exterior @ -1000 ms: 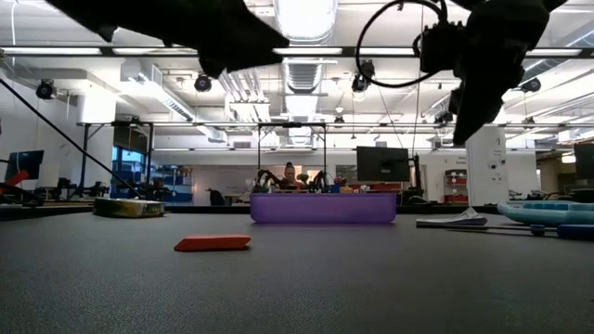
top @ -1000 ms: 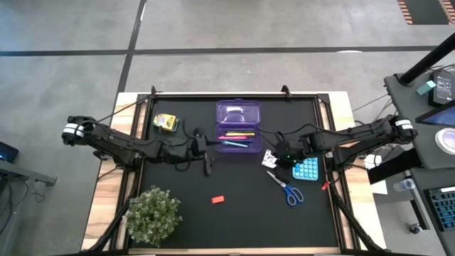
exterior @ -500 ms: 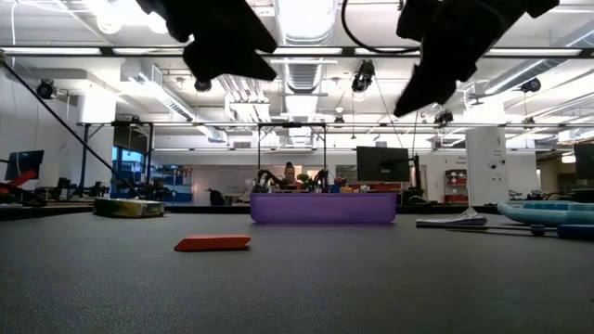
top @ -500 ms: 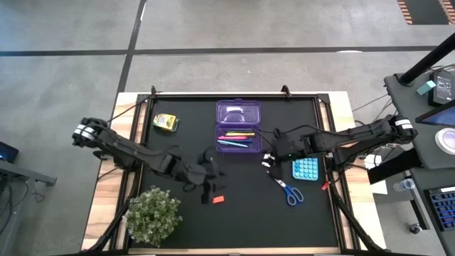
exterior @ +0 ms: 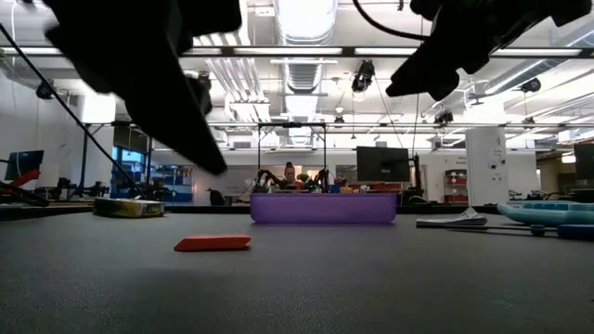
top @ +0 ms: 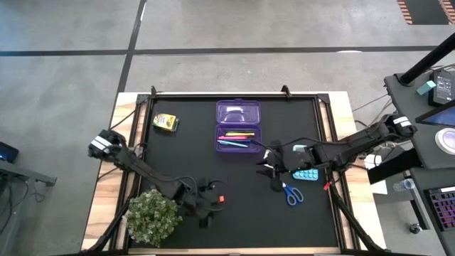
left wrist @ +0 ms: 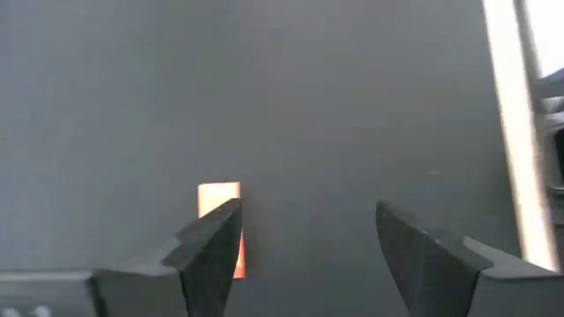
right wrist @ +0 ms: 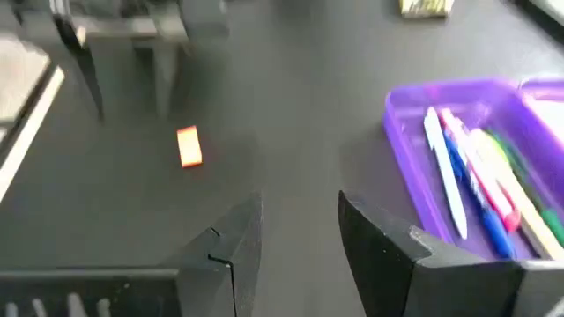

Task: Pack school essentials
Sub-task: Put the orange eraser into the purple box

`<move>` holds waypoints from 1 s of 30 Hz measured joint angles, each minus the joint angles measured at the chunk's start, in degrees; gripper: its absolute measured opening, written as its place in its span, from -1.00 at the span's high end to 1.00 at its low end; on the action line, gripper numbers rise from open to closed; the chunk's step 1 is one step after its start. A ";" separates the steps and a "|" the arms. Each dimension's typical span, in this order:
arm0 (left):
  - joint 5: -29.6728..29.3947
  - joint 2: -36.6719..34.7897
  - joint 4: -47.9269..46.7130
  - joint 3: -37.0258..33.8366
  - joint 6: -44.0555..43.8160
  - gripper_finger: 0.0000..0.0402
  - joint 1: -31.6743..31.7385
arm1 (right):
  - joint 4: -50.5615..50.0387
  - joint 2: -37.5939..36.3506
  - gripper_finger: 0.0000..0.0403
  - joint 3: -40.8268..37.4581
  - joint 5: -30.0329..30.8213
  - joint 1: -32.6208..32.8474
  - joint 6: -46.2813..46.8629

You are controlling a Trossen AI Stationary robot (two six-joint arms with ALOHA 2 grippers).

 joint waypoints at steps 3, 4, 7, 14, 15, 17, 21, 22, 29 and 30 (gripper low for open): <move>-3.16 2.48 -0.20 -0.15 -0.04 -0.26 0.36 | 4.85 0.00 0.31 -1.68 1.17 1.02 -0.83; -4.26 3.34 -0.17 -0.15 -0.07 -0.27 0.57 | 6.25 0.00 0.31 -2.07 1.17 1.14 -0.89; -4.87 5.55 -0.21 -0.20 -0.29 -0.27 1.08 | 8.37 0.00 0.31 -2.51 1.15 1.22 -0.89; -5.67 8.25 -0.16 -0.15 -1.44 -0.25 1.27 | 8.29 0.03 0.31 -2.51 1.19 1.22 -0.89; -5.67 8.30 -0.27 -0.15 -1.44 -0.23 1.27 | 8.31 0.07 0.31 -2.51 1.19 1.22 -0.89; -5.60 8.32 -0.85 -0.13 -1.37 -0.17 1.29 | 8.39 0.07 0.31 -2.53 1.19 1.22 -0.91; -5.36 8.26 -2.33 -0.09 -1.09 0.04 1.32 | 8.44 0.09 0.31 -2.52 2.18 1.22 -0.91; -5.29 8.25 -2.70 -0.09 -1.07 0.11 1.32 | 8.44 0.09 0.31 -2.51 2.83 1.22 -0.91; -4.92 8.14 -3.77 -0.37 1.19 0.66 1.27 | 8.46 0.09 0.31 -2.51 3.24 1.22 -1.80; -4.94 8.12 -3.77 -0.36 1.84 0.74 1.27 | 8.46 0.09 0.31 -2.51 3.25 1.22 -1.83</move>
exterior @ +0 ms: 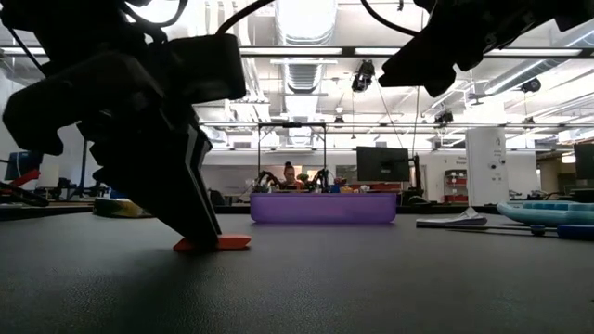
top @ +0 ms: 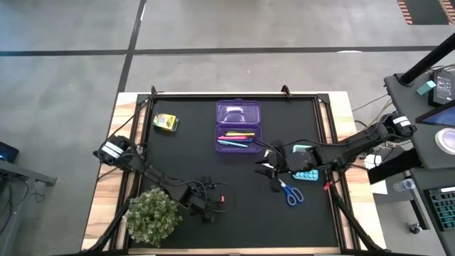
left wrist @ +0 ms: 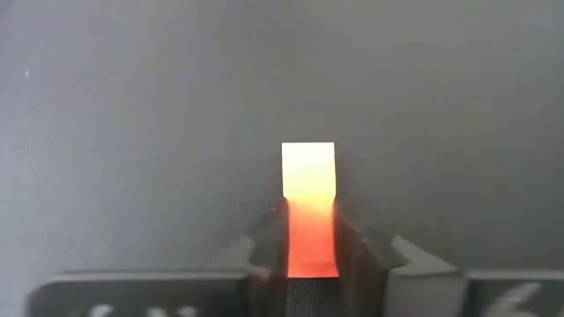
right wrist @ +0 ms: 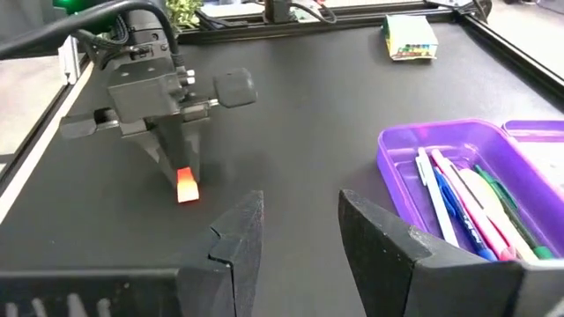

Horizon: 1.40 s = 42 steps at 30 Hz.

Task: Pack school essentials
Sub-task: Put the orange eraser into the purple box

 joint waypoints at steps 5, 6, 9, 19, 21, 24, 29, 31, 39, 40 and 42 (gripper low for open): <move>0.52 -1.27 -0.53 0.79 5.99 0.95 0.89 | 0.00 0.00 0.31 -0.01 0.90 0.00 -0.12; 0.78 -1.75 -0.53 0.79 7.77 0.95 1.32 | 0.02 0.00 0.31 -0.02 0.92 0.00 -0.44; 0.17 -3.75 -1.31 0.74 12.74 0.97 3.39 | 0.52 0.00 0.31 -0.02 0.92 0.00 -1.30; -0.08 -9.76 -1.73 0.63 26.21 0.99 13.22 | 1.27 0.00 0.31 -0.02 0.91 0.00 -1.47; 0.97 -10.68 -1.80 0.46 27.58 0.99 14.54 | 1.27 0.00 0.31 -0.02 0.90 0.00 -1.48; 5.42 -11.66 -1.59 -0.05 29.79 0.99 14.74 | 1.26 0.00 0.31 -0.02 0.90 0.00 -1.61; 8.02 -11.72 -1.57 -1.07 25.33 1.00 12.52 | 1.27 0.00 0.31 -0.02 0.91 0.00 -2.54; 8.04 -11.51 -1.16 -1.53 21.36 1.00 11.58 | 1.25 0.00 0.31 -0.02 0.91 0.00 -2.68; 8.50 -7.97 0.52 -1.96 14.60 0.78 10.16 | 1.30 0.00 0.31 -0.24 0.90 0.00 -3.53; 8.38 -7.62 0.86 -1.94 14.60 0.70 10.31 | 1.31 0.00 0.31 -0.25 0.91 0.00 -3.54; 7.58 -7.18 0.68 -1.94 14.38 0.54 10.45 | 1.31 0.00 0.31 -0.28 0.92 0.00 -3.54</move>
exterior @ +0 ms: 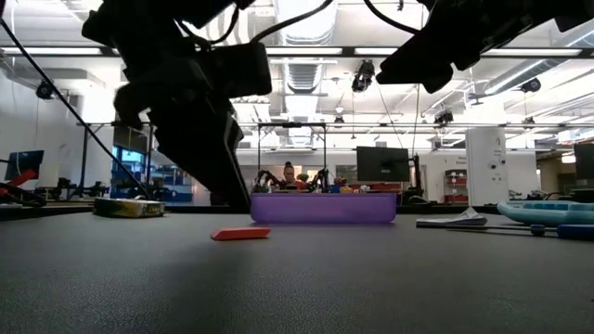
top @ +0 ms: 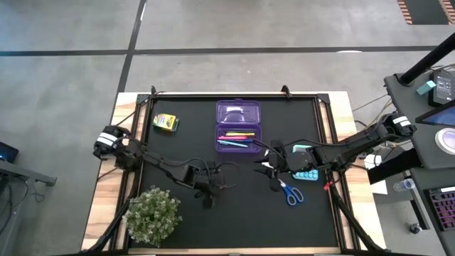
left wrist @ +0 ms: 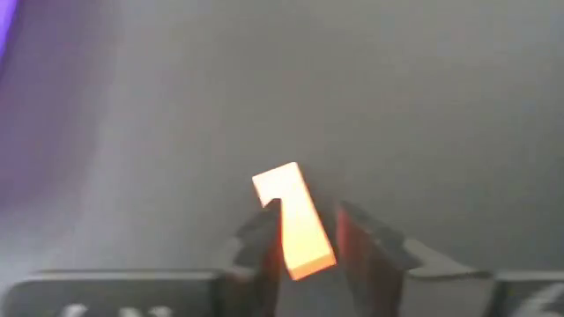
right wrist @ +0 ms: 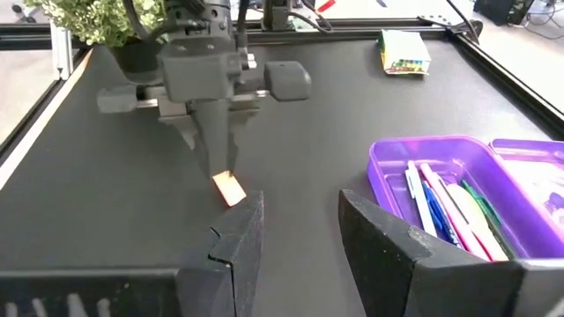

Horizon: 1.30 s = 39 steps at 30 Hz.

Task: Pack school essentials
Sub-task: Put the orange eraser into the purple box

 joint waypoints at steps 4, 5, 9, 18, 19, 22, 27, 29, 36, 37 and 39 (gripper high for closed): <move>-1.85 0.42 0.32 0.02 -2.07 0.24 0.02 | 0.01 0.00 0.31 -0.19 -0.02 0.00 0.59; -1.95 0.43 0.36 0.02 -2.34 0.18 0.02 | 0.02 0.00 0.31 -0.27 -0.02 0.00 0.59; -2.08 0.43 0.34 -0.11 -3.07 0.02 0.02 | 0.04 0.00 0.31 -0.47 -0.02 0.00 0.56; -2.31 0.43 6.75 -4.37 -6.54 0.00 0.02 | 0.35 0.00 0.31 -1.12 -0.02 0.00 1.53; -2.40 0.43 6.69 -4.75 -7.02 0.00 0.02 | 0.41 0.00 0.31 -1.26 -0.02 0.00 1.61; -2.57 0.43 6.50 -5.63 -7.21 0.00 0.02 | 1.53 0.00 0.31 -1.78 -0.02 0.00 2.17; -2.62 0.43 9.63 -7.24 -7.23 0.04 0.02 | 3.59 0.00 0.31 -2.67 -0.02 0.00 2.08; -2.85 0.43 10.52 -7.76 -7.24 0.07 0.00 | 4.39 0.00 0.31 -2.91 -0.02 0.00 2.06; -14.58 0.43 10.16 -8.44 -7.24 0.23 0.27 | 4.59 0.00 0.31 -2.99 -0.02 0.00 2.12; -14.99 0.43 10.21 -8.44 -7.13 0.26 0.52 | 4.59 0.00 0.31 -3.02 -0.02 0.00 2.27; -14.78 0.43 10.20 -8.47 -7.06 0.31 0.90 | 4.59 0.00 0.31 -3.06 -0.02 0.00 2.60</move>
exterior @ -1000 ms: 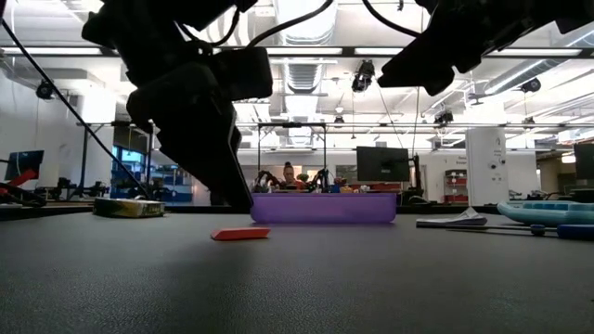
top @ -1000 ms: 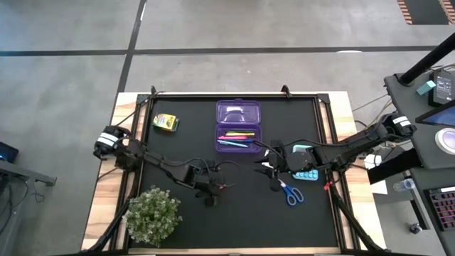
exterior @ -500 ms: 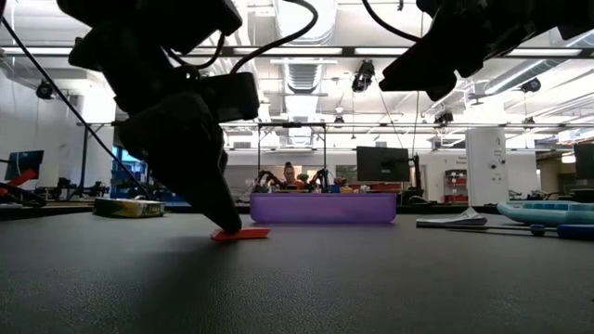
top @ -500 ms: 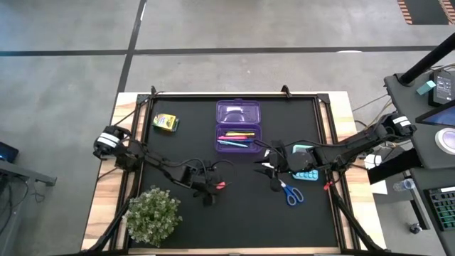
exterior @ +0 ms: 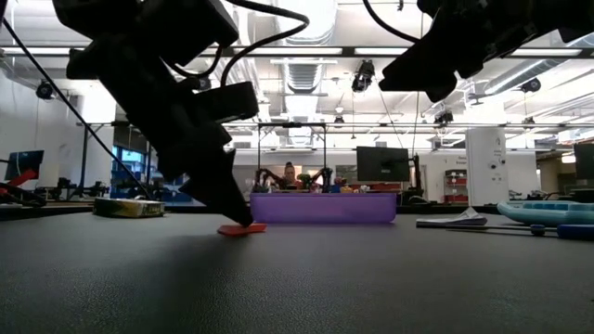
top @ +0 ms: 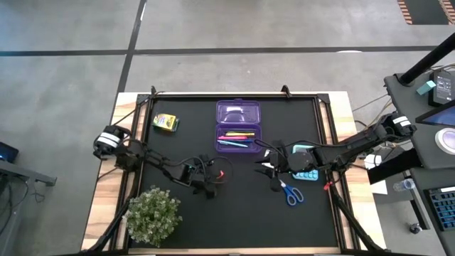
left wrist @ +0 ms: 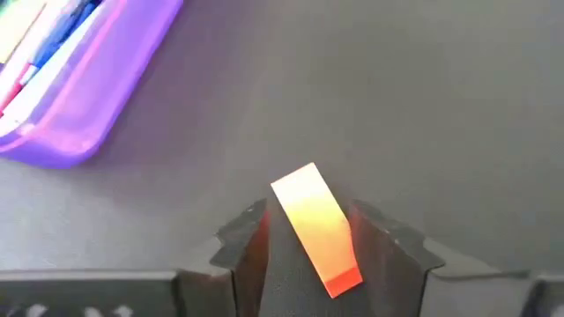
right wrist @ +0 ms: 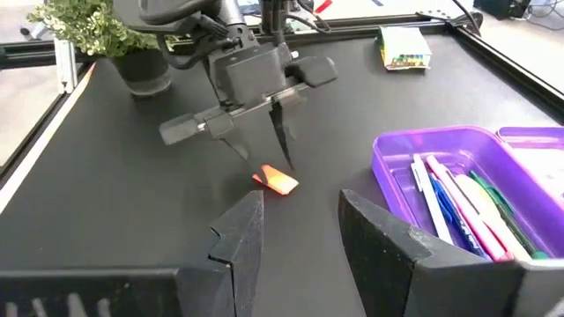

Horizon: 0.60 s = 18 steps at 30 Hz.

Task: Pack school essentials
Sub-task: Put the orange eraser into the purple box

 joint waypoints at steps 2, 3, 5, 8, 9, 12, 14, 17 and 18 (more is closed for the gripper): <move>0.50 0.00 -0.15 -0.01 -0.22 0.36 0.32 | -0.02 0.00 0.31 -0.02 0.00 0.00 0.22; 0.65 0.00 -0.20 -0.04 -0.52 0.38 0.36 | -0.02 0.00 0.31 -0.02 0.00 0.00 0.22; 0.82 0.00 -0.16 -0.15 -1.68 0.42 0.36 | 0.00 0.00 0.31 -0.02 0.00 0.00 0.22; 0.86 0.00 -0.18 -0.16 -4.74 0.47 0.36 | 0.00 0.00 0.31 -0.02 0.00 0.00 0.12; 0.76 0.00 -0.18 -0.16 -6.05 0.49 0.36 | 0.03 0.00 0.31 -0.03 0.00 0.00 0.01; -0.95 0.00 -0.36 -0.24 -8.90 0.52 0.36 | 0.02 0.00 0.31 -0.15 0.00 0.00 -0.11; -1.63 0.00 -0.33 -0.25 -9.16 0.53 0.36 | 0.05 0.00 0.31 -0.15 0.00 0.00 -0.30; -1.81 0.00 -0.33 -0.25 -9.18 0.53 0.38 | 0.05 0.00 0.31 -0.17 0.00 0.00 -0.51; -1.81 0.00 -0.31 -0.25 -9.18 0.53 0.38 | 0.05 0.00 0.31 -0.17 0.00 0.00 -0.54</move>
